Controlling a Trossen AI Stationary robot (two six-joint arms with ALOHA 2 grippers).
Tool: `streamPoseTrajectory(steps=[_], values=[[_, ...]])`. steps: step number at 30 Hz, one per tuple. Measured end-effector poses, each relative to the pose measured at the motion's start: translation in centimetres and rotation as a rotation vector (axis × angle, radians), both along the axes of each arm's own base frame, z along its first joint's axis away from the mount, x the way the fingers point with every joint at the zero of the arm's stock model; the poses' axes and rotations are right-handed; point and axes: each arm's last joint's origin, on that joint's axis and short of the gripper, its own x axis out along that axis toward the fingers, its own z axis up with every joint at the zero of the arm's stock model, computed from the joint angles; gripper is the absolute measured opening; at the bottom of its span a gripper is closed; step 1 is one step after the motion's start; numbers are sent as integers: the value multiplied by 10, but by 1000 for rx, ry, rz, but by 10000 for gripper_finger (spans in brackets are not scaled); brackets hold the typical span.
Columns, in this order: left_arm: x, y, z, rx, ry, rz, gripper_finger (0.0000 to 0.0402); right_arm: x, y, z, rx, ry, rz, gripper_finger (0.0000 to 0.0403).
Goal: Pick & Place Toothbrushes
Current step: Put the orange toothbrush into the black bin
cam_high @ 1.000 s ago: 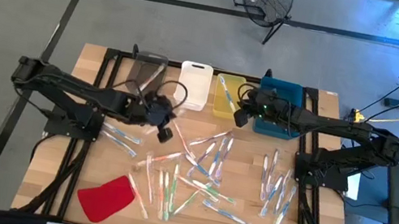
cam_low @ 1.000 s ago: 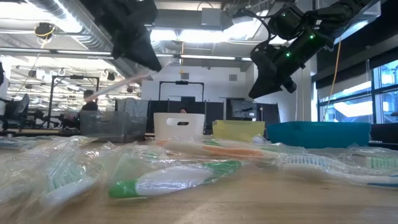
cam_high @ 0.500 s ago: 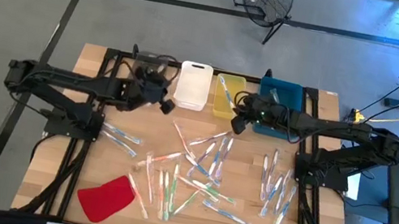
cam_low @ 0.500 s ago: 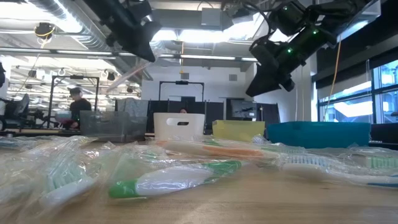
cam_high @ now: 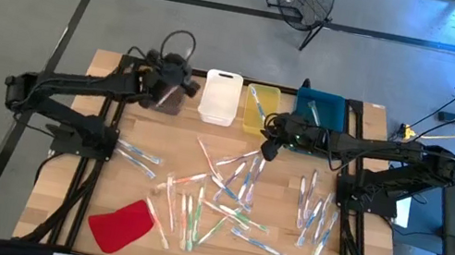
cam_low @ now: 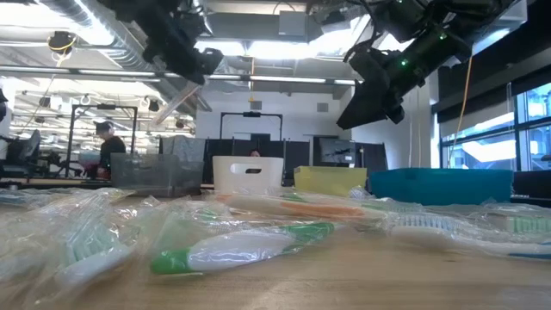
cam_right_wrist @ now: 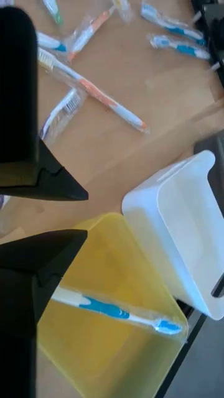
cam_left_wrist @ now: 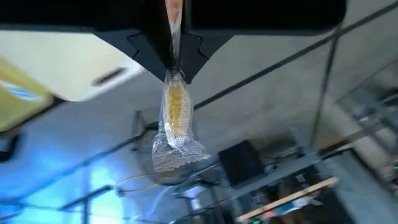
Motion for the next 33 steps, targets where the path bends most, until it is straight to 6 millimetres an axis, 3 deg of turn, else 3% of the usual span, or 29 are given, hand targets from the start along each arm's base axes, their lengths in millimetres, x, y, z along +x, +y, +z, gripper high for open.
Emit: streamPoseTrajectory(steps=[6, 13, 26, 33], values=[[-12, 30, -7, -52, 14, 58, 8, 1, 6, 1, 6, -11, 16, 71], [-10, 54, -30, -140, 55, 80, 8, 2, 11, 1, 17, -15, 31, 59], [-2, 80, -81, -319, 136, 122, 8, 4, 29, 1, 45, -25, 78, 47], [-1, 86, -97, -371, 157, 133, 8, 5, 36, 1, 47, -25, 104, 58]])
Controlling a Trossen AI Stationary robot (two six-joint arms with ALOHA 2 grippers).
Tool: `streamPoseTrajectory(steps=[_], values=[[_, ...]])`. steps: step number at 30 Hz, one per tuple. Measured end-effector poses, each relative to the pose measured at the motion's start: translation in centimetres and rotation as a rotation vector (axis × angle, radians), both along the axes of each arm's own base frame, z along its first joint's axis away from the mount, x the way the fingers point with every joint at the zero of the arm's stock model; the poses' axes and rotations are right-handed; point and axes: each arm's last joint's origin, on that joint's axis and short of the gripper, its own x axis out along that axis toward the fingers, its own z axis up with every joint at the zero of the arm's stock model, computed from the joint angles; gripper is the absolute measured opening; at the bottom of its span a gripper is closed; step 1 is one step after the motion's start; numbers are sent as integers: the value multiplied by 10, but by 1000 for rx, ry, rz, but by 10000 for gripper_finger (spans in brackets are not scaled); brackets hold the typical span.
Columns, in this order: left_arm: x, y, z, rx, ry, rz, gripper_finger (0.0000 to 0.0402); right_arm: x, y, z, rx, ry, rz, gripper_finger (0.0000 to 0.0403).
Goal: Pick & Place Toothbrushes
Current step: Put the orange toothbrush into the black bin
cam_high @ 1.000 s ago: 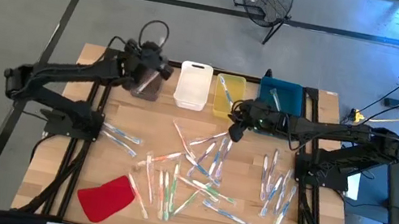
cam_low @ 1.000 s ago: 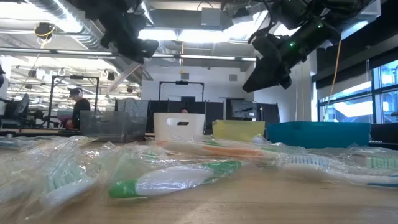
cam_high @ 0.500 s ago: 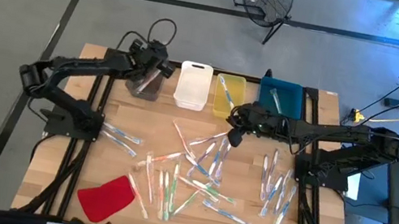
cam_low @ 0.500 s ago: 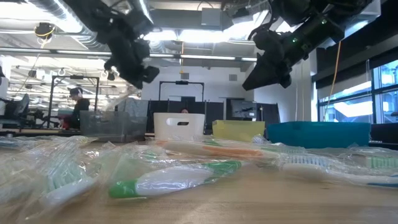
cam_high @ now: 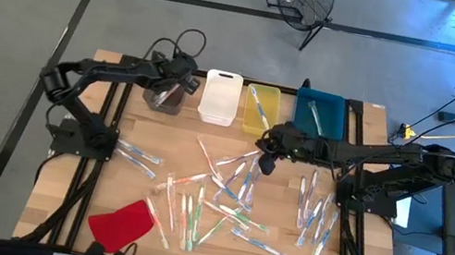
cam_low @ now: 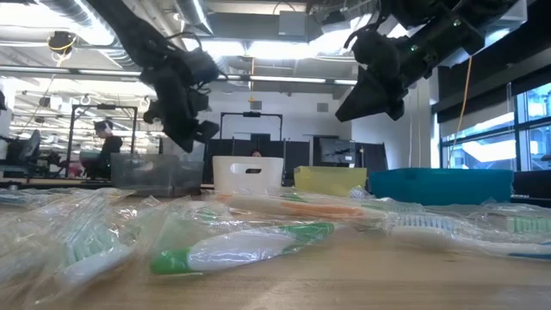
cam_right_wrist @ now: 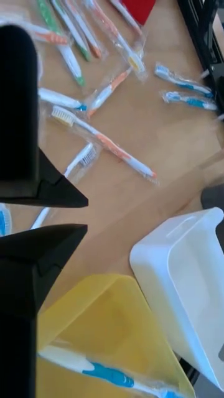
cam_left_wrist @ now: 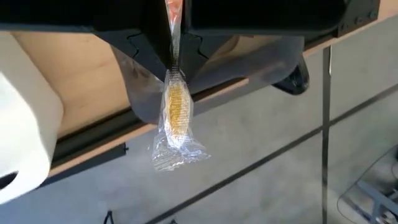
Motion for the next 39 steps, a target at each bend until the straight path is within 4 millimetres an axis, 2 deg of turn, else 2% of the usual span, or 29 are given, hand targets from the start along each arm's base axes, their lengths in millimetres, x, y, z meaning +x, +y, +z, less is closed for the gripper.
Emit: streamPoseTrajectory(steps=[8, 15, 31, 39], values=[[-2, 4, -15, -72, 9, 31, 8, 0, 1, 0, -1, 0, 3, 66], [-5, 10, -21, -118, -2, 32, 16, 0, 3, 0, 9, -3, 0, 49], [-12, 18, -23, -196, -68, 2, 51, -2, 34, -2, -69, 43, 180, 5], [-12, 18, -22, -194, -81, 10, 91, -5, 44, -3, -124, 66, 180, 20]])
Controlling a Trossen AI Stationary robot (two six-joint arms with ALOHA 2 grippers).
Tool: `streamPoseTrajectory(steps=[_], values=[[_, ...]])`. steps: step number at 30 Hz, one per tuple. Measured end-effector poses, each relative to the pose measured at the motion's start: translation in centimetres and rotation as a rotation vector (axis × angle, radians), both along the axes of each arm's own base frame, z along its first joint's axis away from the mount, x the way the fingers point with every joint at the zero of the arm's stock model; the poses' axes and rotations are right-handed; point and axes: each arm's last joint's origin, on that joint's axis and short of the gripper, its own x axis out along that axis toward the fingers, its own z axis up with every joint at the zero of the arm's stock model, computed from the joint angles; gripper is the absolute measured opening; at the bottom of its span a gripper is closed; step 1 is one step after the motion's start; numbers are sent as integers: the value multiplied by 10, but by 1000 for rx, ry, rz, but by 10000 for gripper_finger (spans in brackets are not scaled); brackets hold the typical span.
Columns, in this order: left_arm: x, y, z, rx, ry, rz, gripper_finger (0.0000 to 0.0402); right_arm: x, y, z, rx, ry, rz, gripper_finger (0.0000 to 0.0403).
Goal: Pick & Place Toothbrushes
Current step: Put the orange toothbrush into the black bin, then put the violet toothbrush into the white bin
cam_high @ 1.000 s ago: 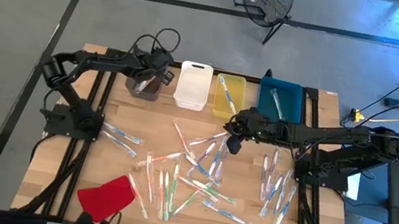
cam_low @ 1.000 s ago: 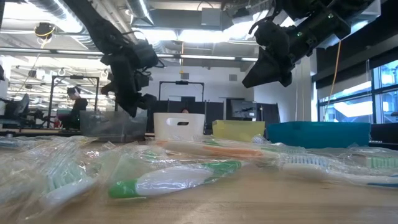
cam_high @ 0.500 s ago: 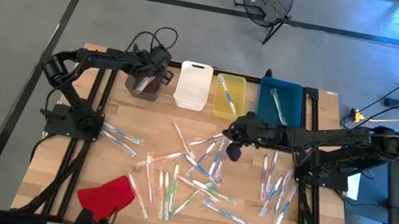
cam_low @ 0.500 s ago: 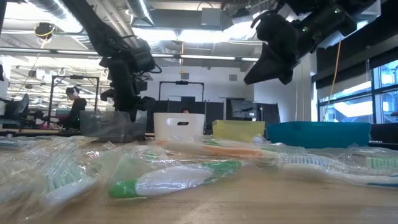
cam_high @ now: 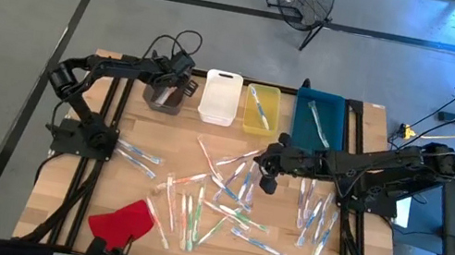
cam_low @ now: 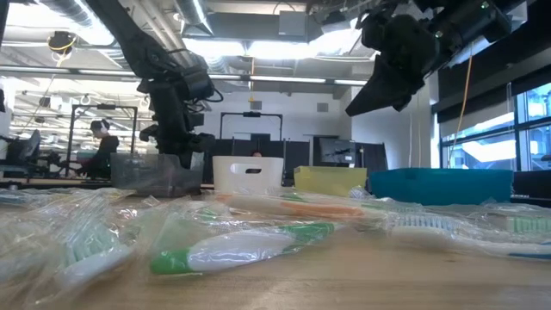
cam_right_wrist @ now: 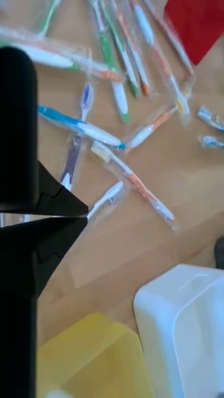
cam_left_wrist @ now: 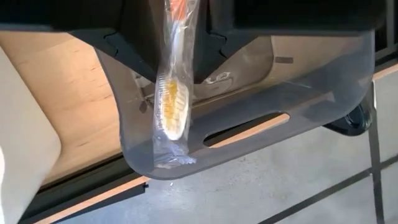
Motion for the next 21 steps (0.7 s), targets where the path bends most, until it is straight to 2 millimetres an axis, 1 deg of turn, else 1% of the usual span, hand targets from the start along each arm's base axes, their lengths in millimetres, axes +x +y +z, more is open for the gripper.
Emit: streamPoseTrajectory(steps=[4, 10, 15, 21], values=[[0, 0, 0, -11, -14, -5, 114, -3, 4, -3, -55, 37, -15, 24], [1, -1, 3, -26, -37, -38, 145, -8, 9, -5, -99, 73, -36, 9], [-2, -4, 15, 5, -66, -41, 163, -8, 11, -6, -99, 79, -26, 5], [-9, -10, 37, 51, -110, -43, 173, -9, 12, -6, -100, 80, -24, 29]])
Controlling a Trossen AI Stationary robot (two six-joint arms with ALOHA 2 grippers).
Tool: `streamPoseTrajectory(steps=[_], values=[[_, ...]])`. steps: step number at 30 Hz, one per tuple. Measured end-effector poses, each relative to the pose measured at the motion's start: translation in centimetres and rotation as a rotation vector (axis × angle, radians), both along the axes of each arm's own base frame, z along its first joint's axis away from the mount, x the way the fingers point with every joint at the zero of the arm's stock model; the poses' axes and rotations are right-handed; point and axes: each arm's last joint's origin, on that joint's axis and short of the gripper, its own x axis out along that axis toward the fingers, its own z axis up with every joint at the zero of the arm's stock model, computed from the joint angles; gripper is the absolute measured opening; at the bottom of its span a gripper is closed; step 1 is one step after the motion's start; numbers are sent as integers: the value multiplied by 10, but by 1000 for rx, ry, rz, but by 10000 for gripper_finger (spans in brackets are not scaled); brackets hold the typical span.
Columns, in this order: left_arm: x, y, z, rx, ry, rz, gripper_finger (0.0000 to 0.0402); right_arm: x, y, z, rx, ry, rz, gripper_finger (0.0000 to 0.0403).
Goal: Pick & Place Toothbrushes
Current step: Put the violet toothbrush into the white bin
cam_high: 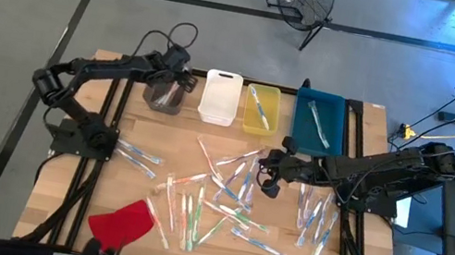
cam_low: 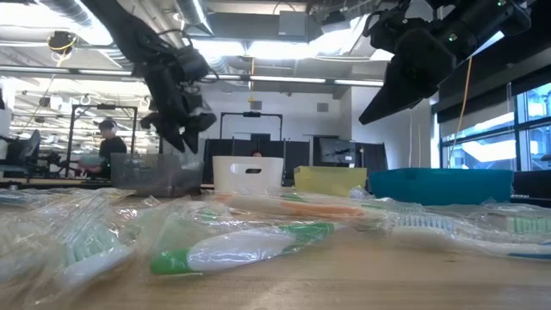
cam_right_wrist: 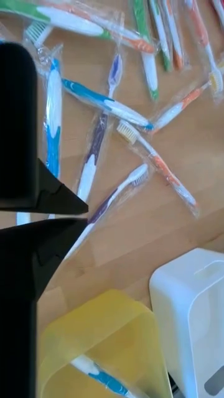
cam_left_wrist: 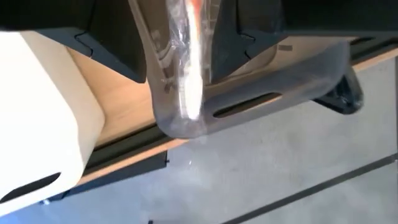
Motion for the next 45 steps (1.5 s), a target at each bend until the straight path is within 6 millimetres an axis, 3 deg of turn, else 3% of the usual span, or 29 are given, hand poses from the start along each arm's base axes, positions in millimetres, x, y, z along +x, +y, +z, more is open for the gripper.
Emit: streamPoseTrajectory(steps=[10, 15, 25, 34, 45], values=[[-16, -18, 31, 23, -54, -24, 171, 0, 0, 0, 2, 5, 12, 36], [-18, -33, 45, 4, -101, -135, 166, -1, 5, -1, 35, 32, 96, 24], [15, -94, 50, -26, -86, -435, 155, -8, 26, -4, -24, 108, 359, 21], [37, -150, 50, -73, -132, -612, 148, -12, 25, -8, -216, 202, 539, 71], [50, -200, 37, -69, -81, -654, 147, -4, 11, -16, -354, 267, 677, 180]])
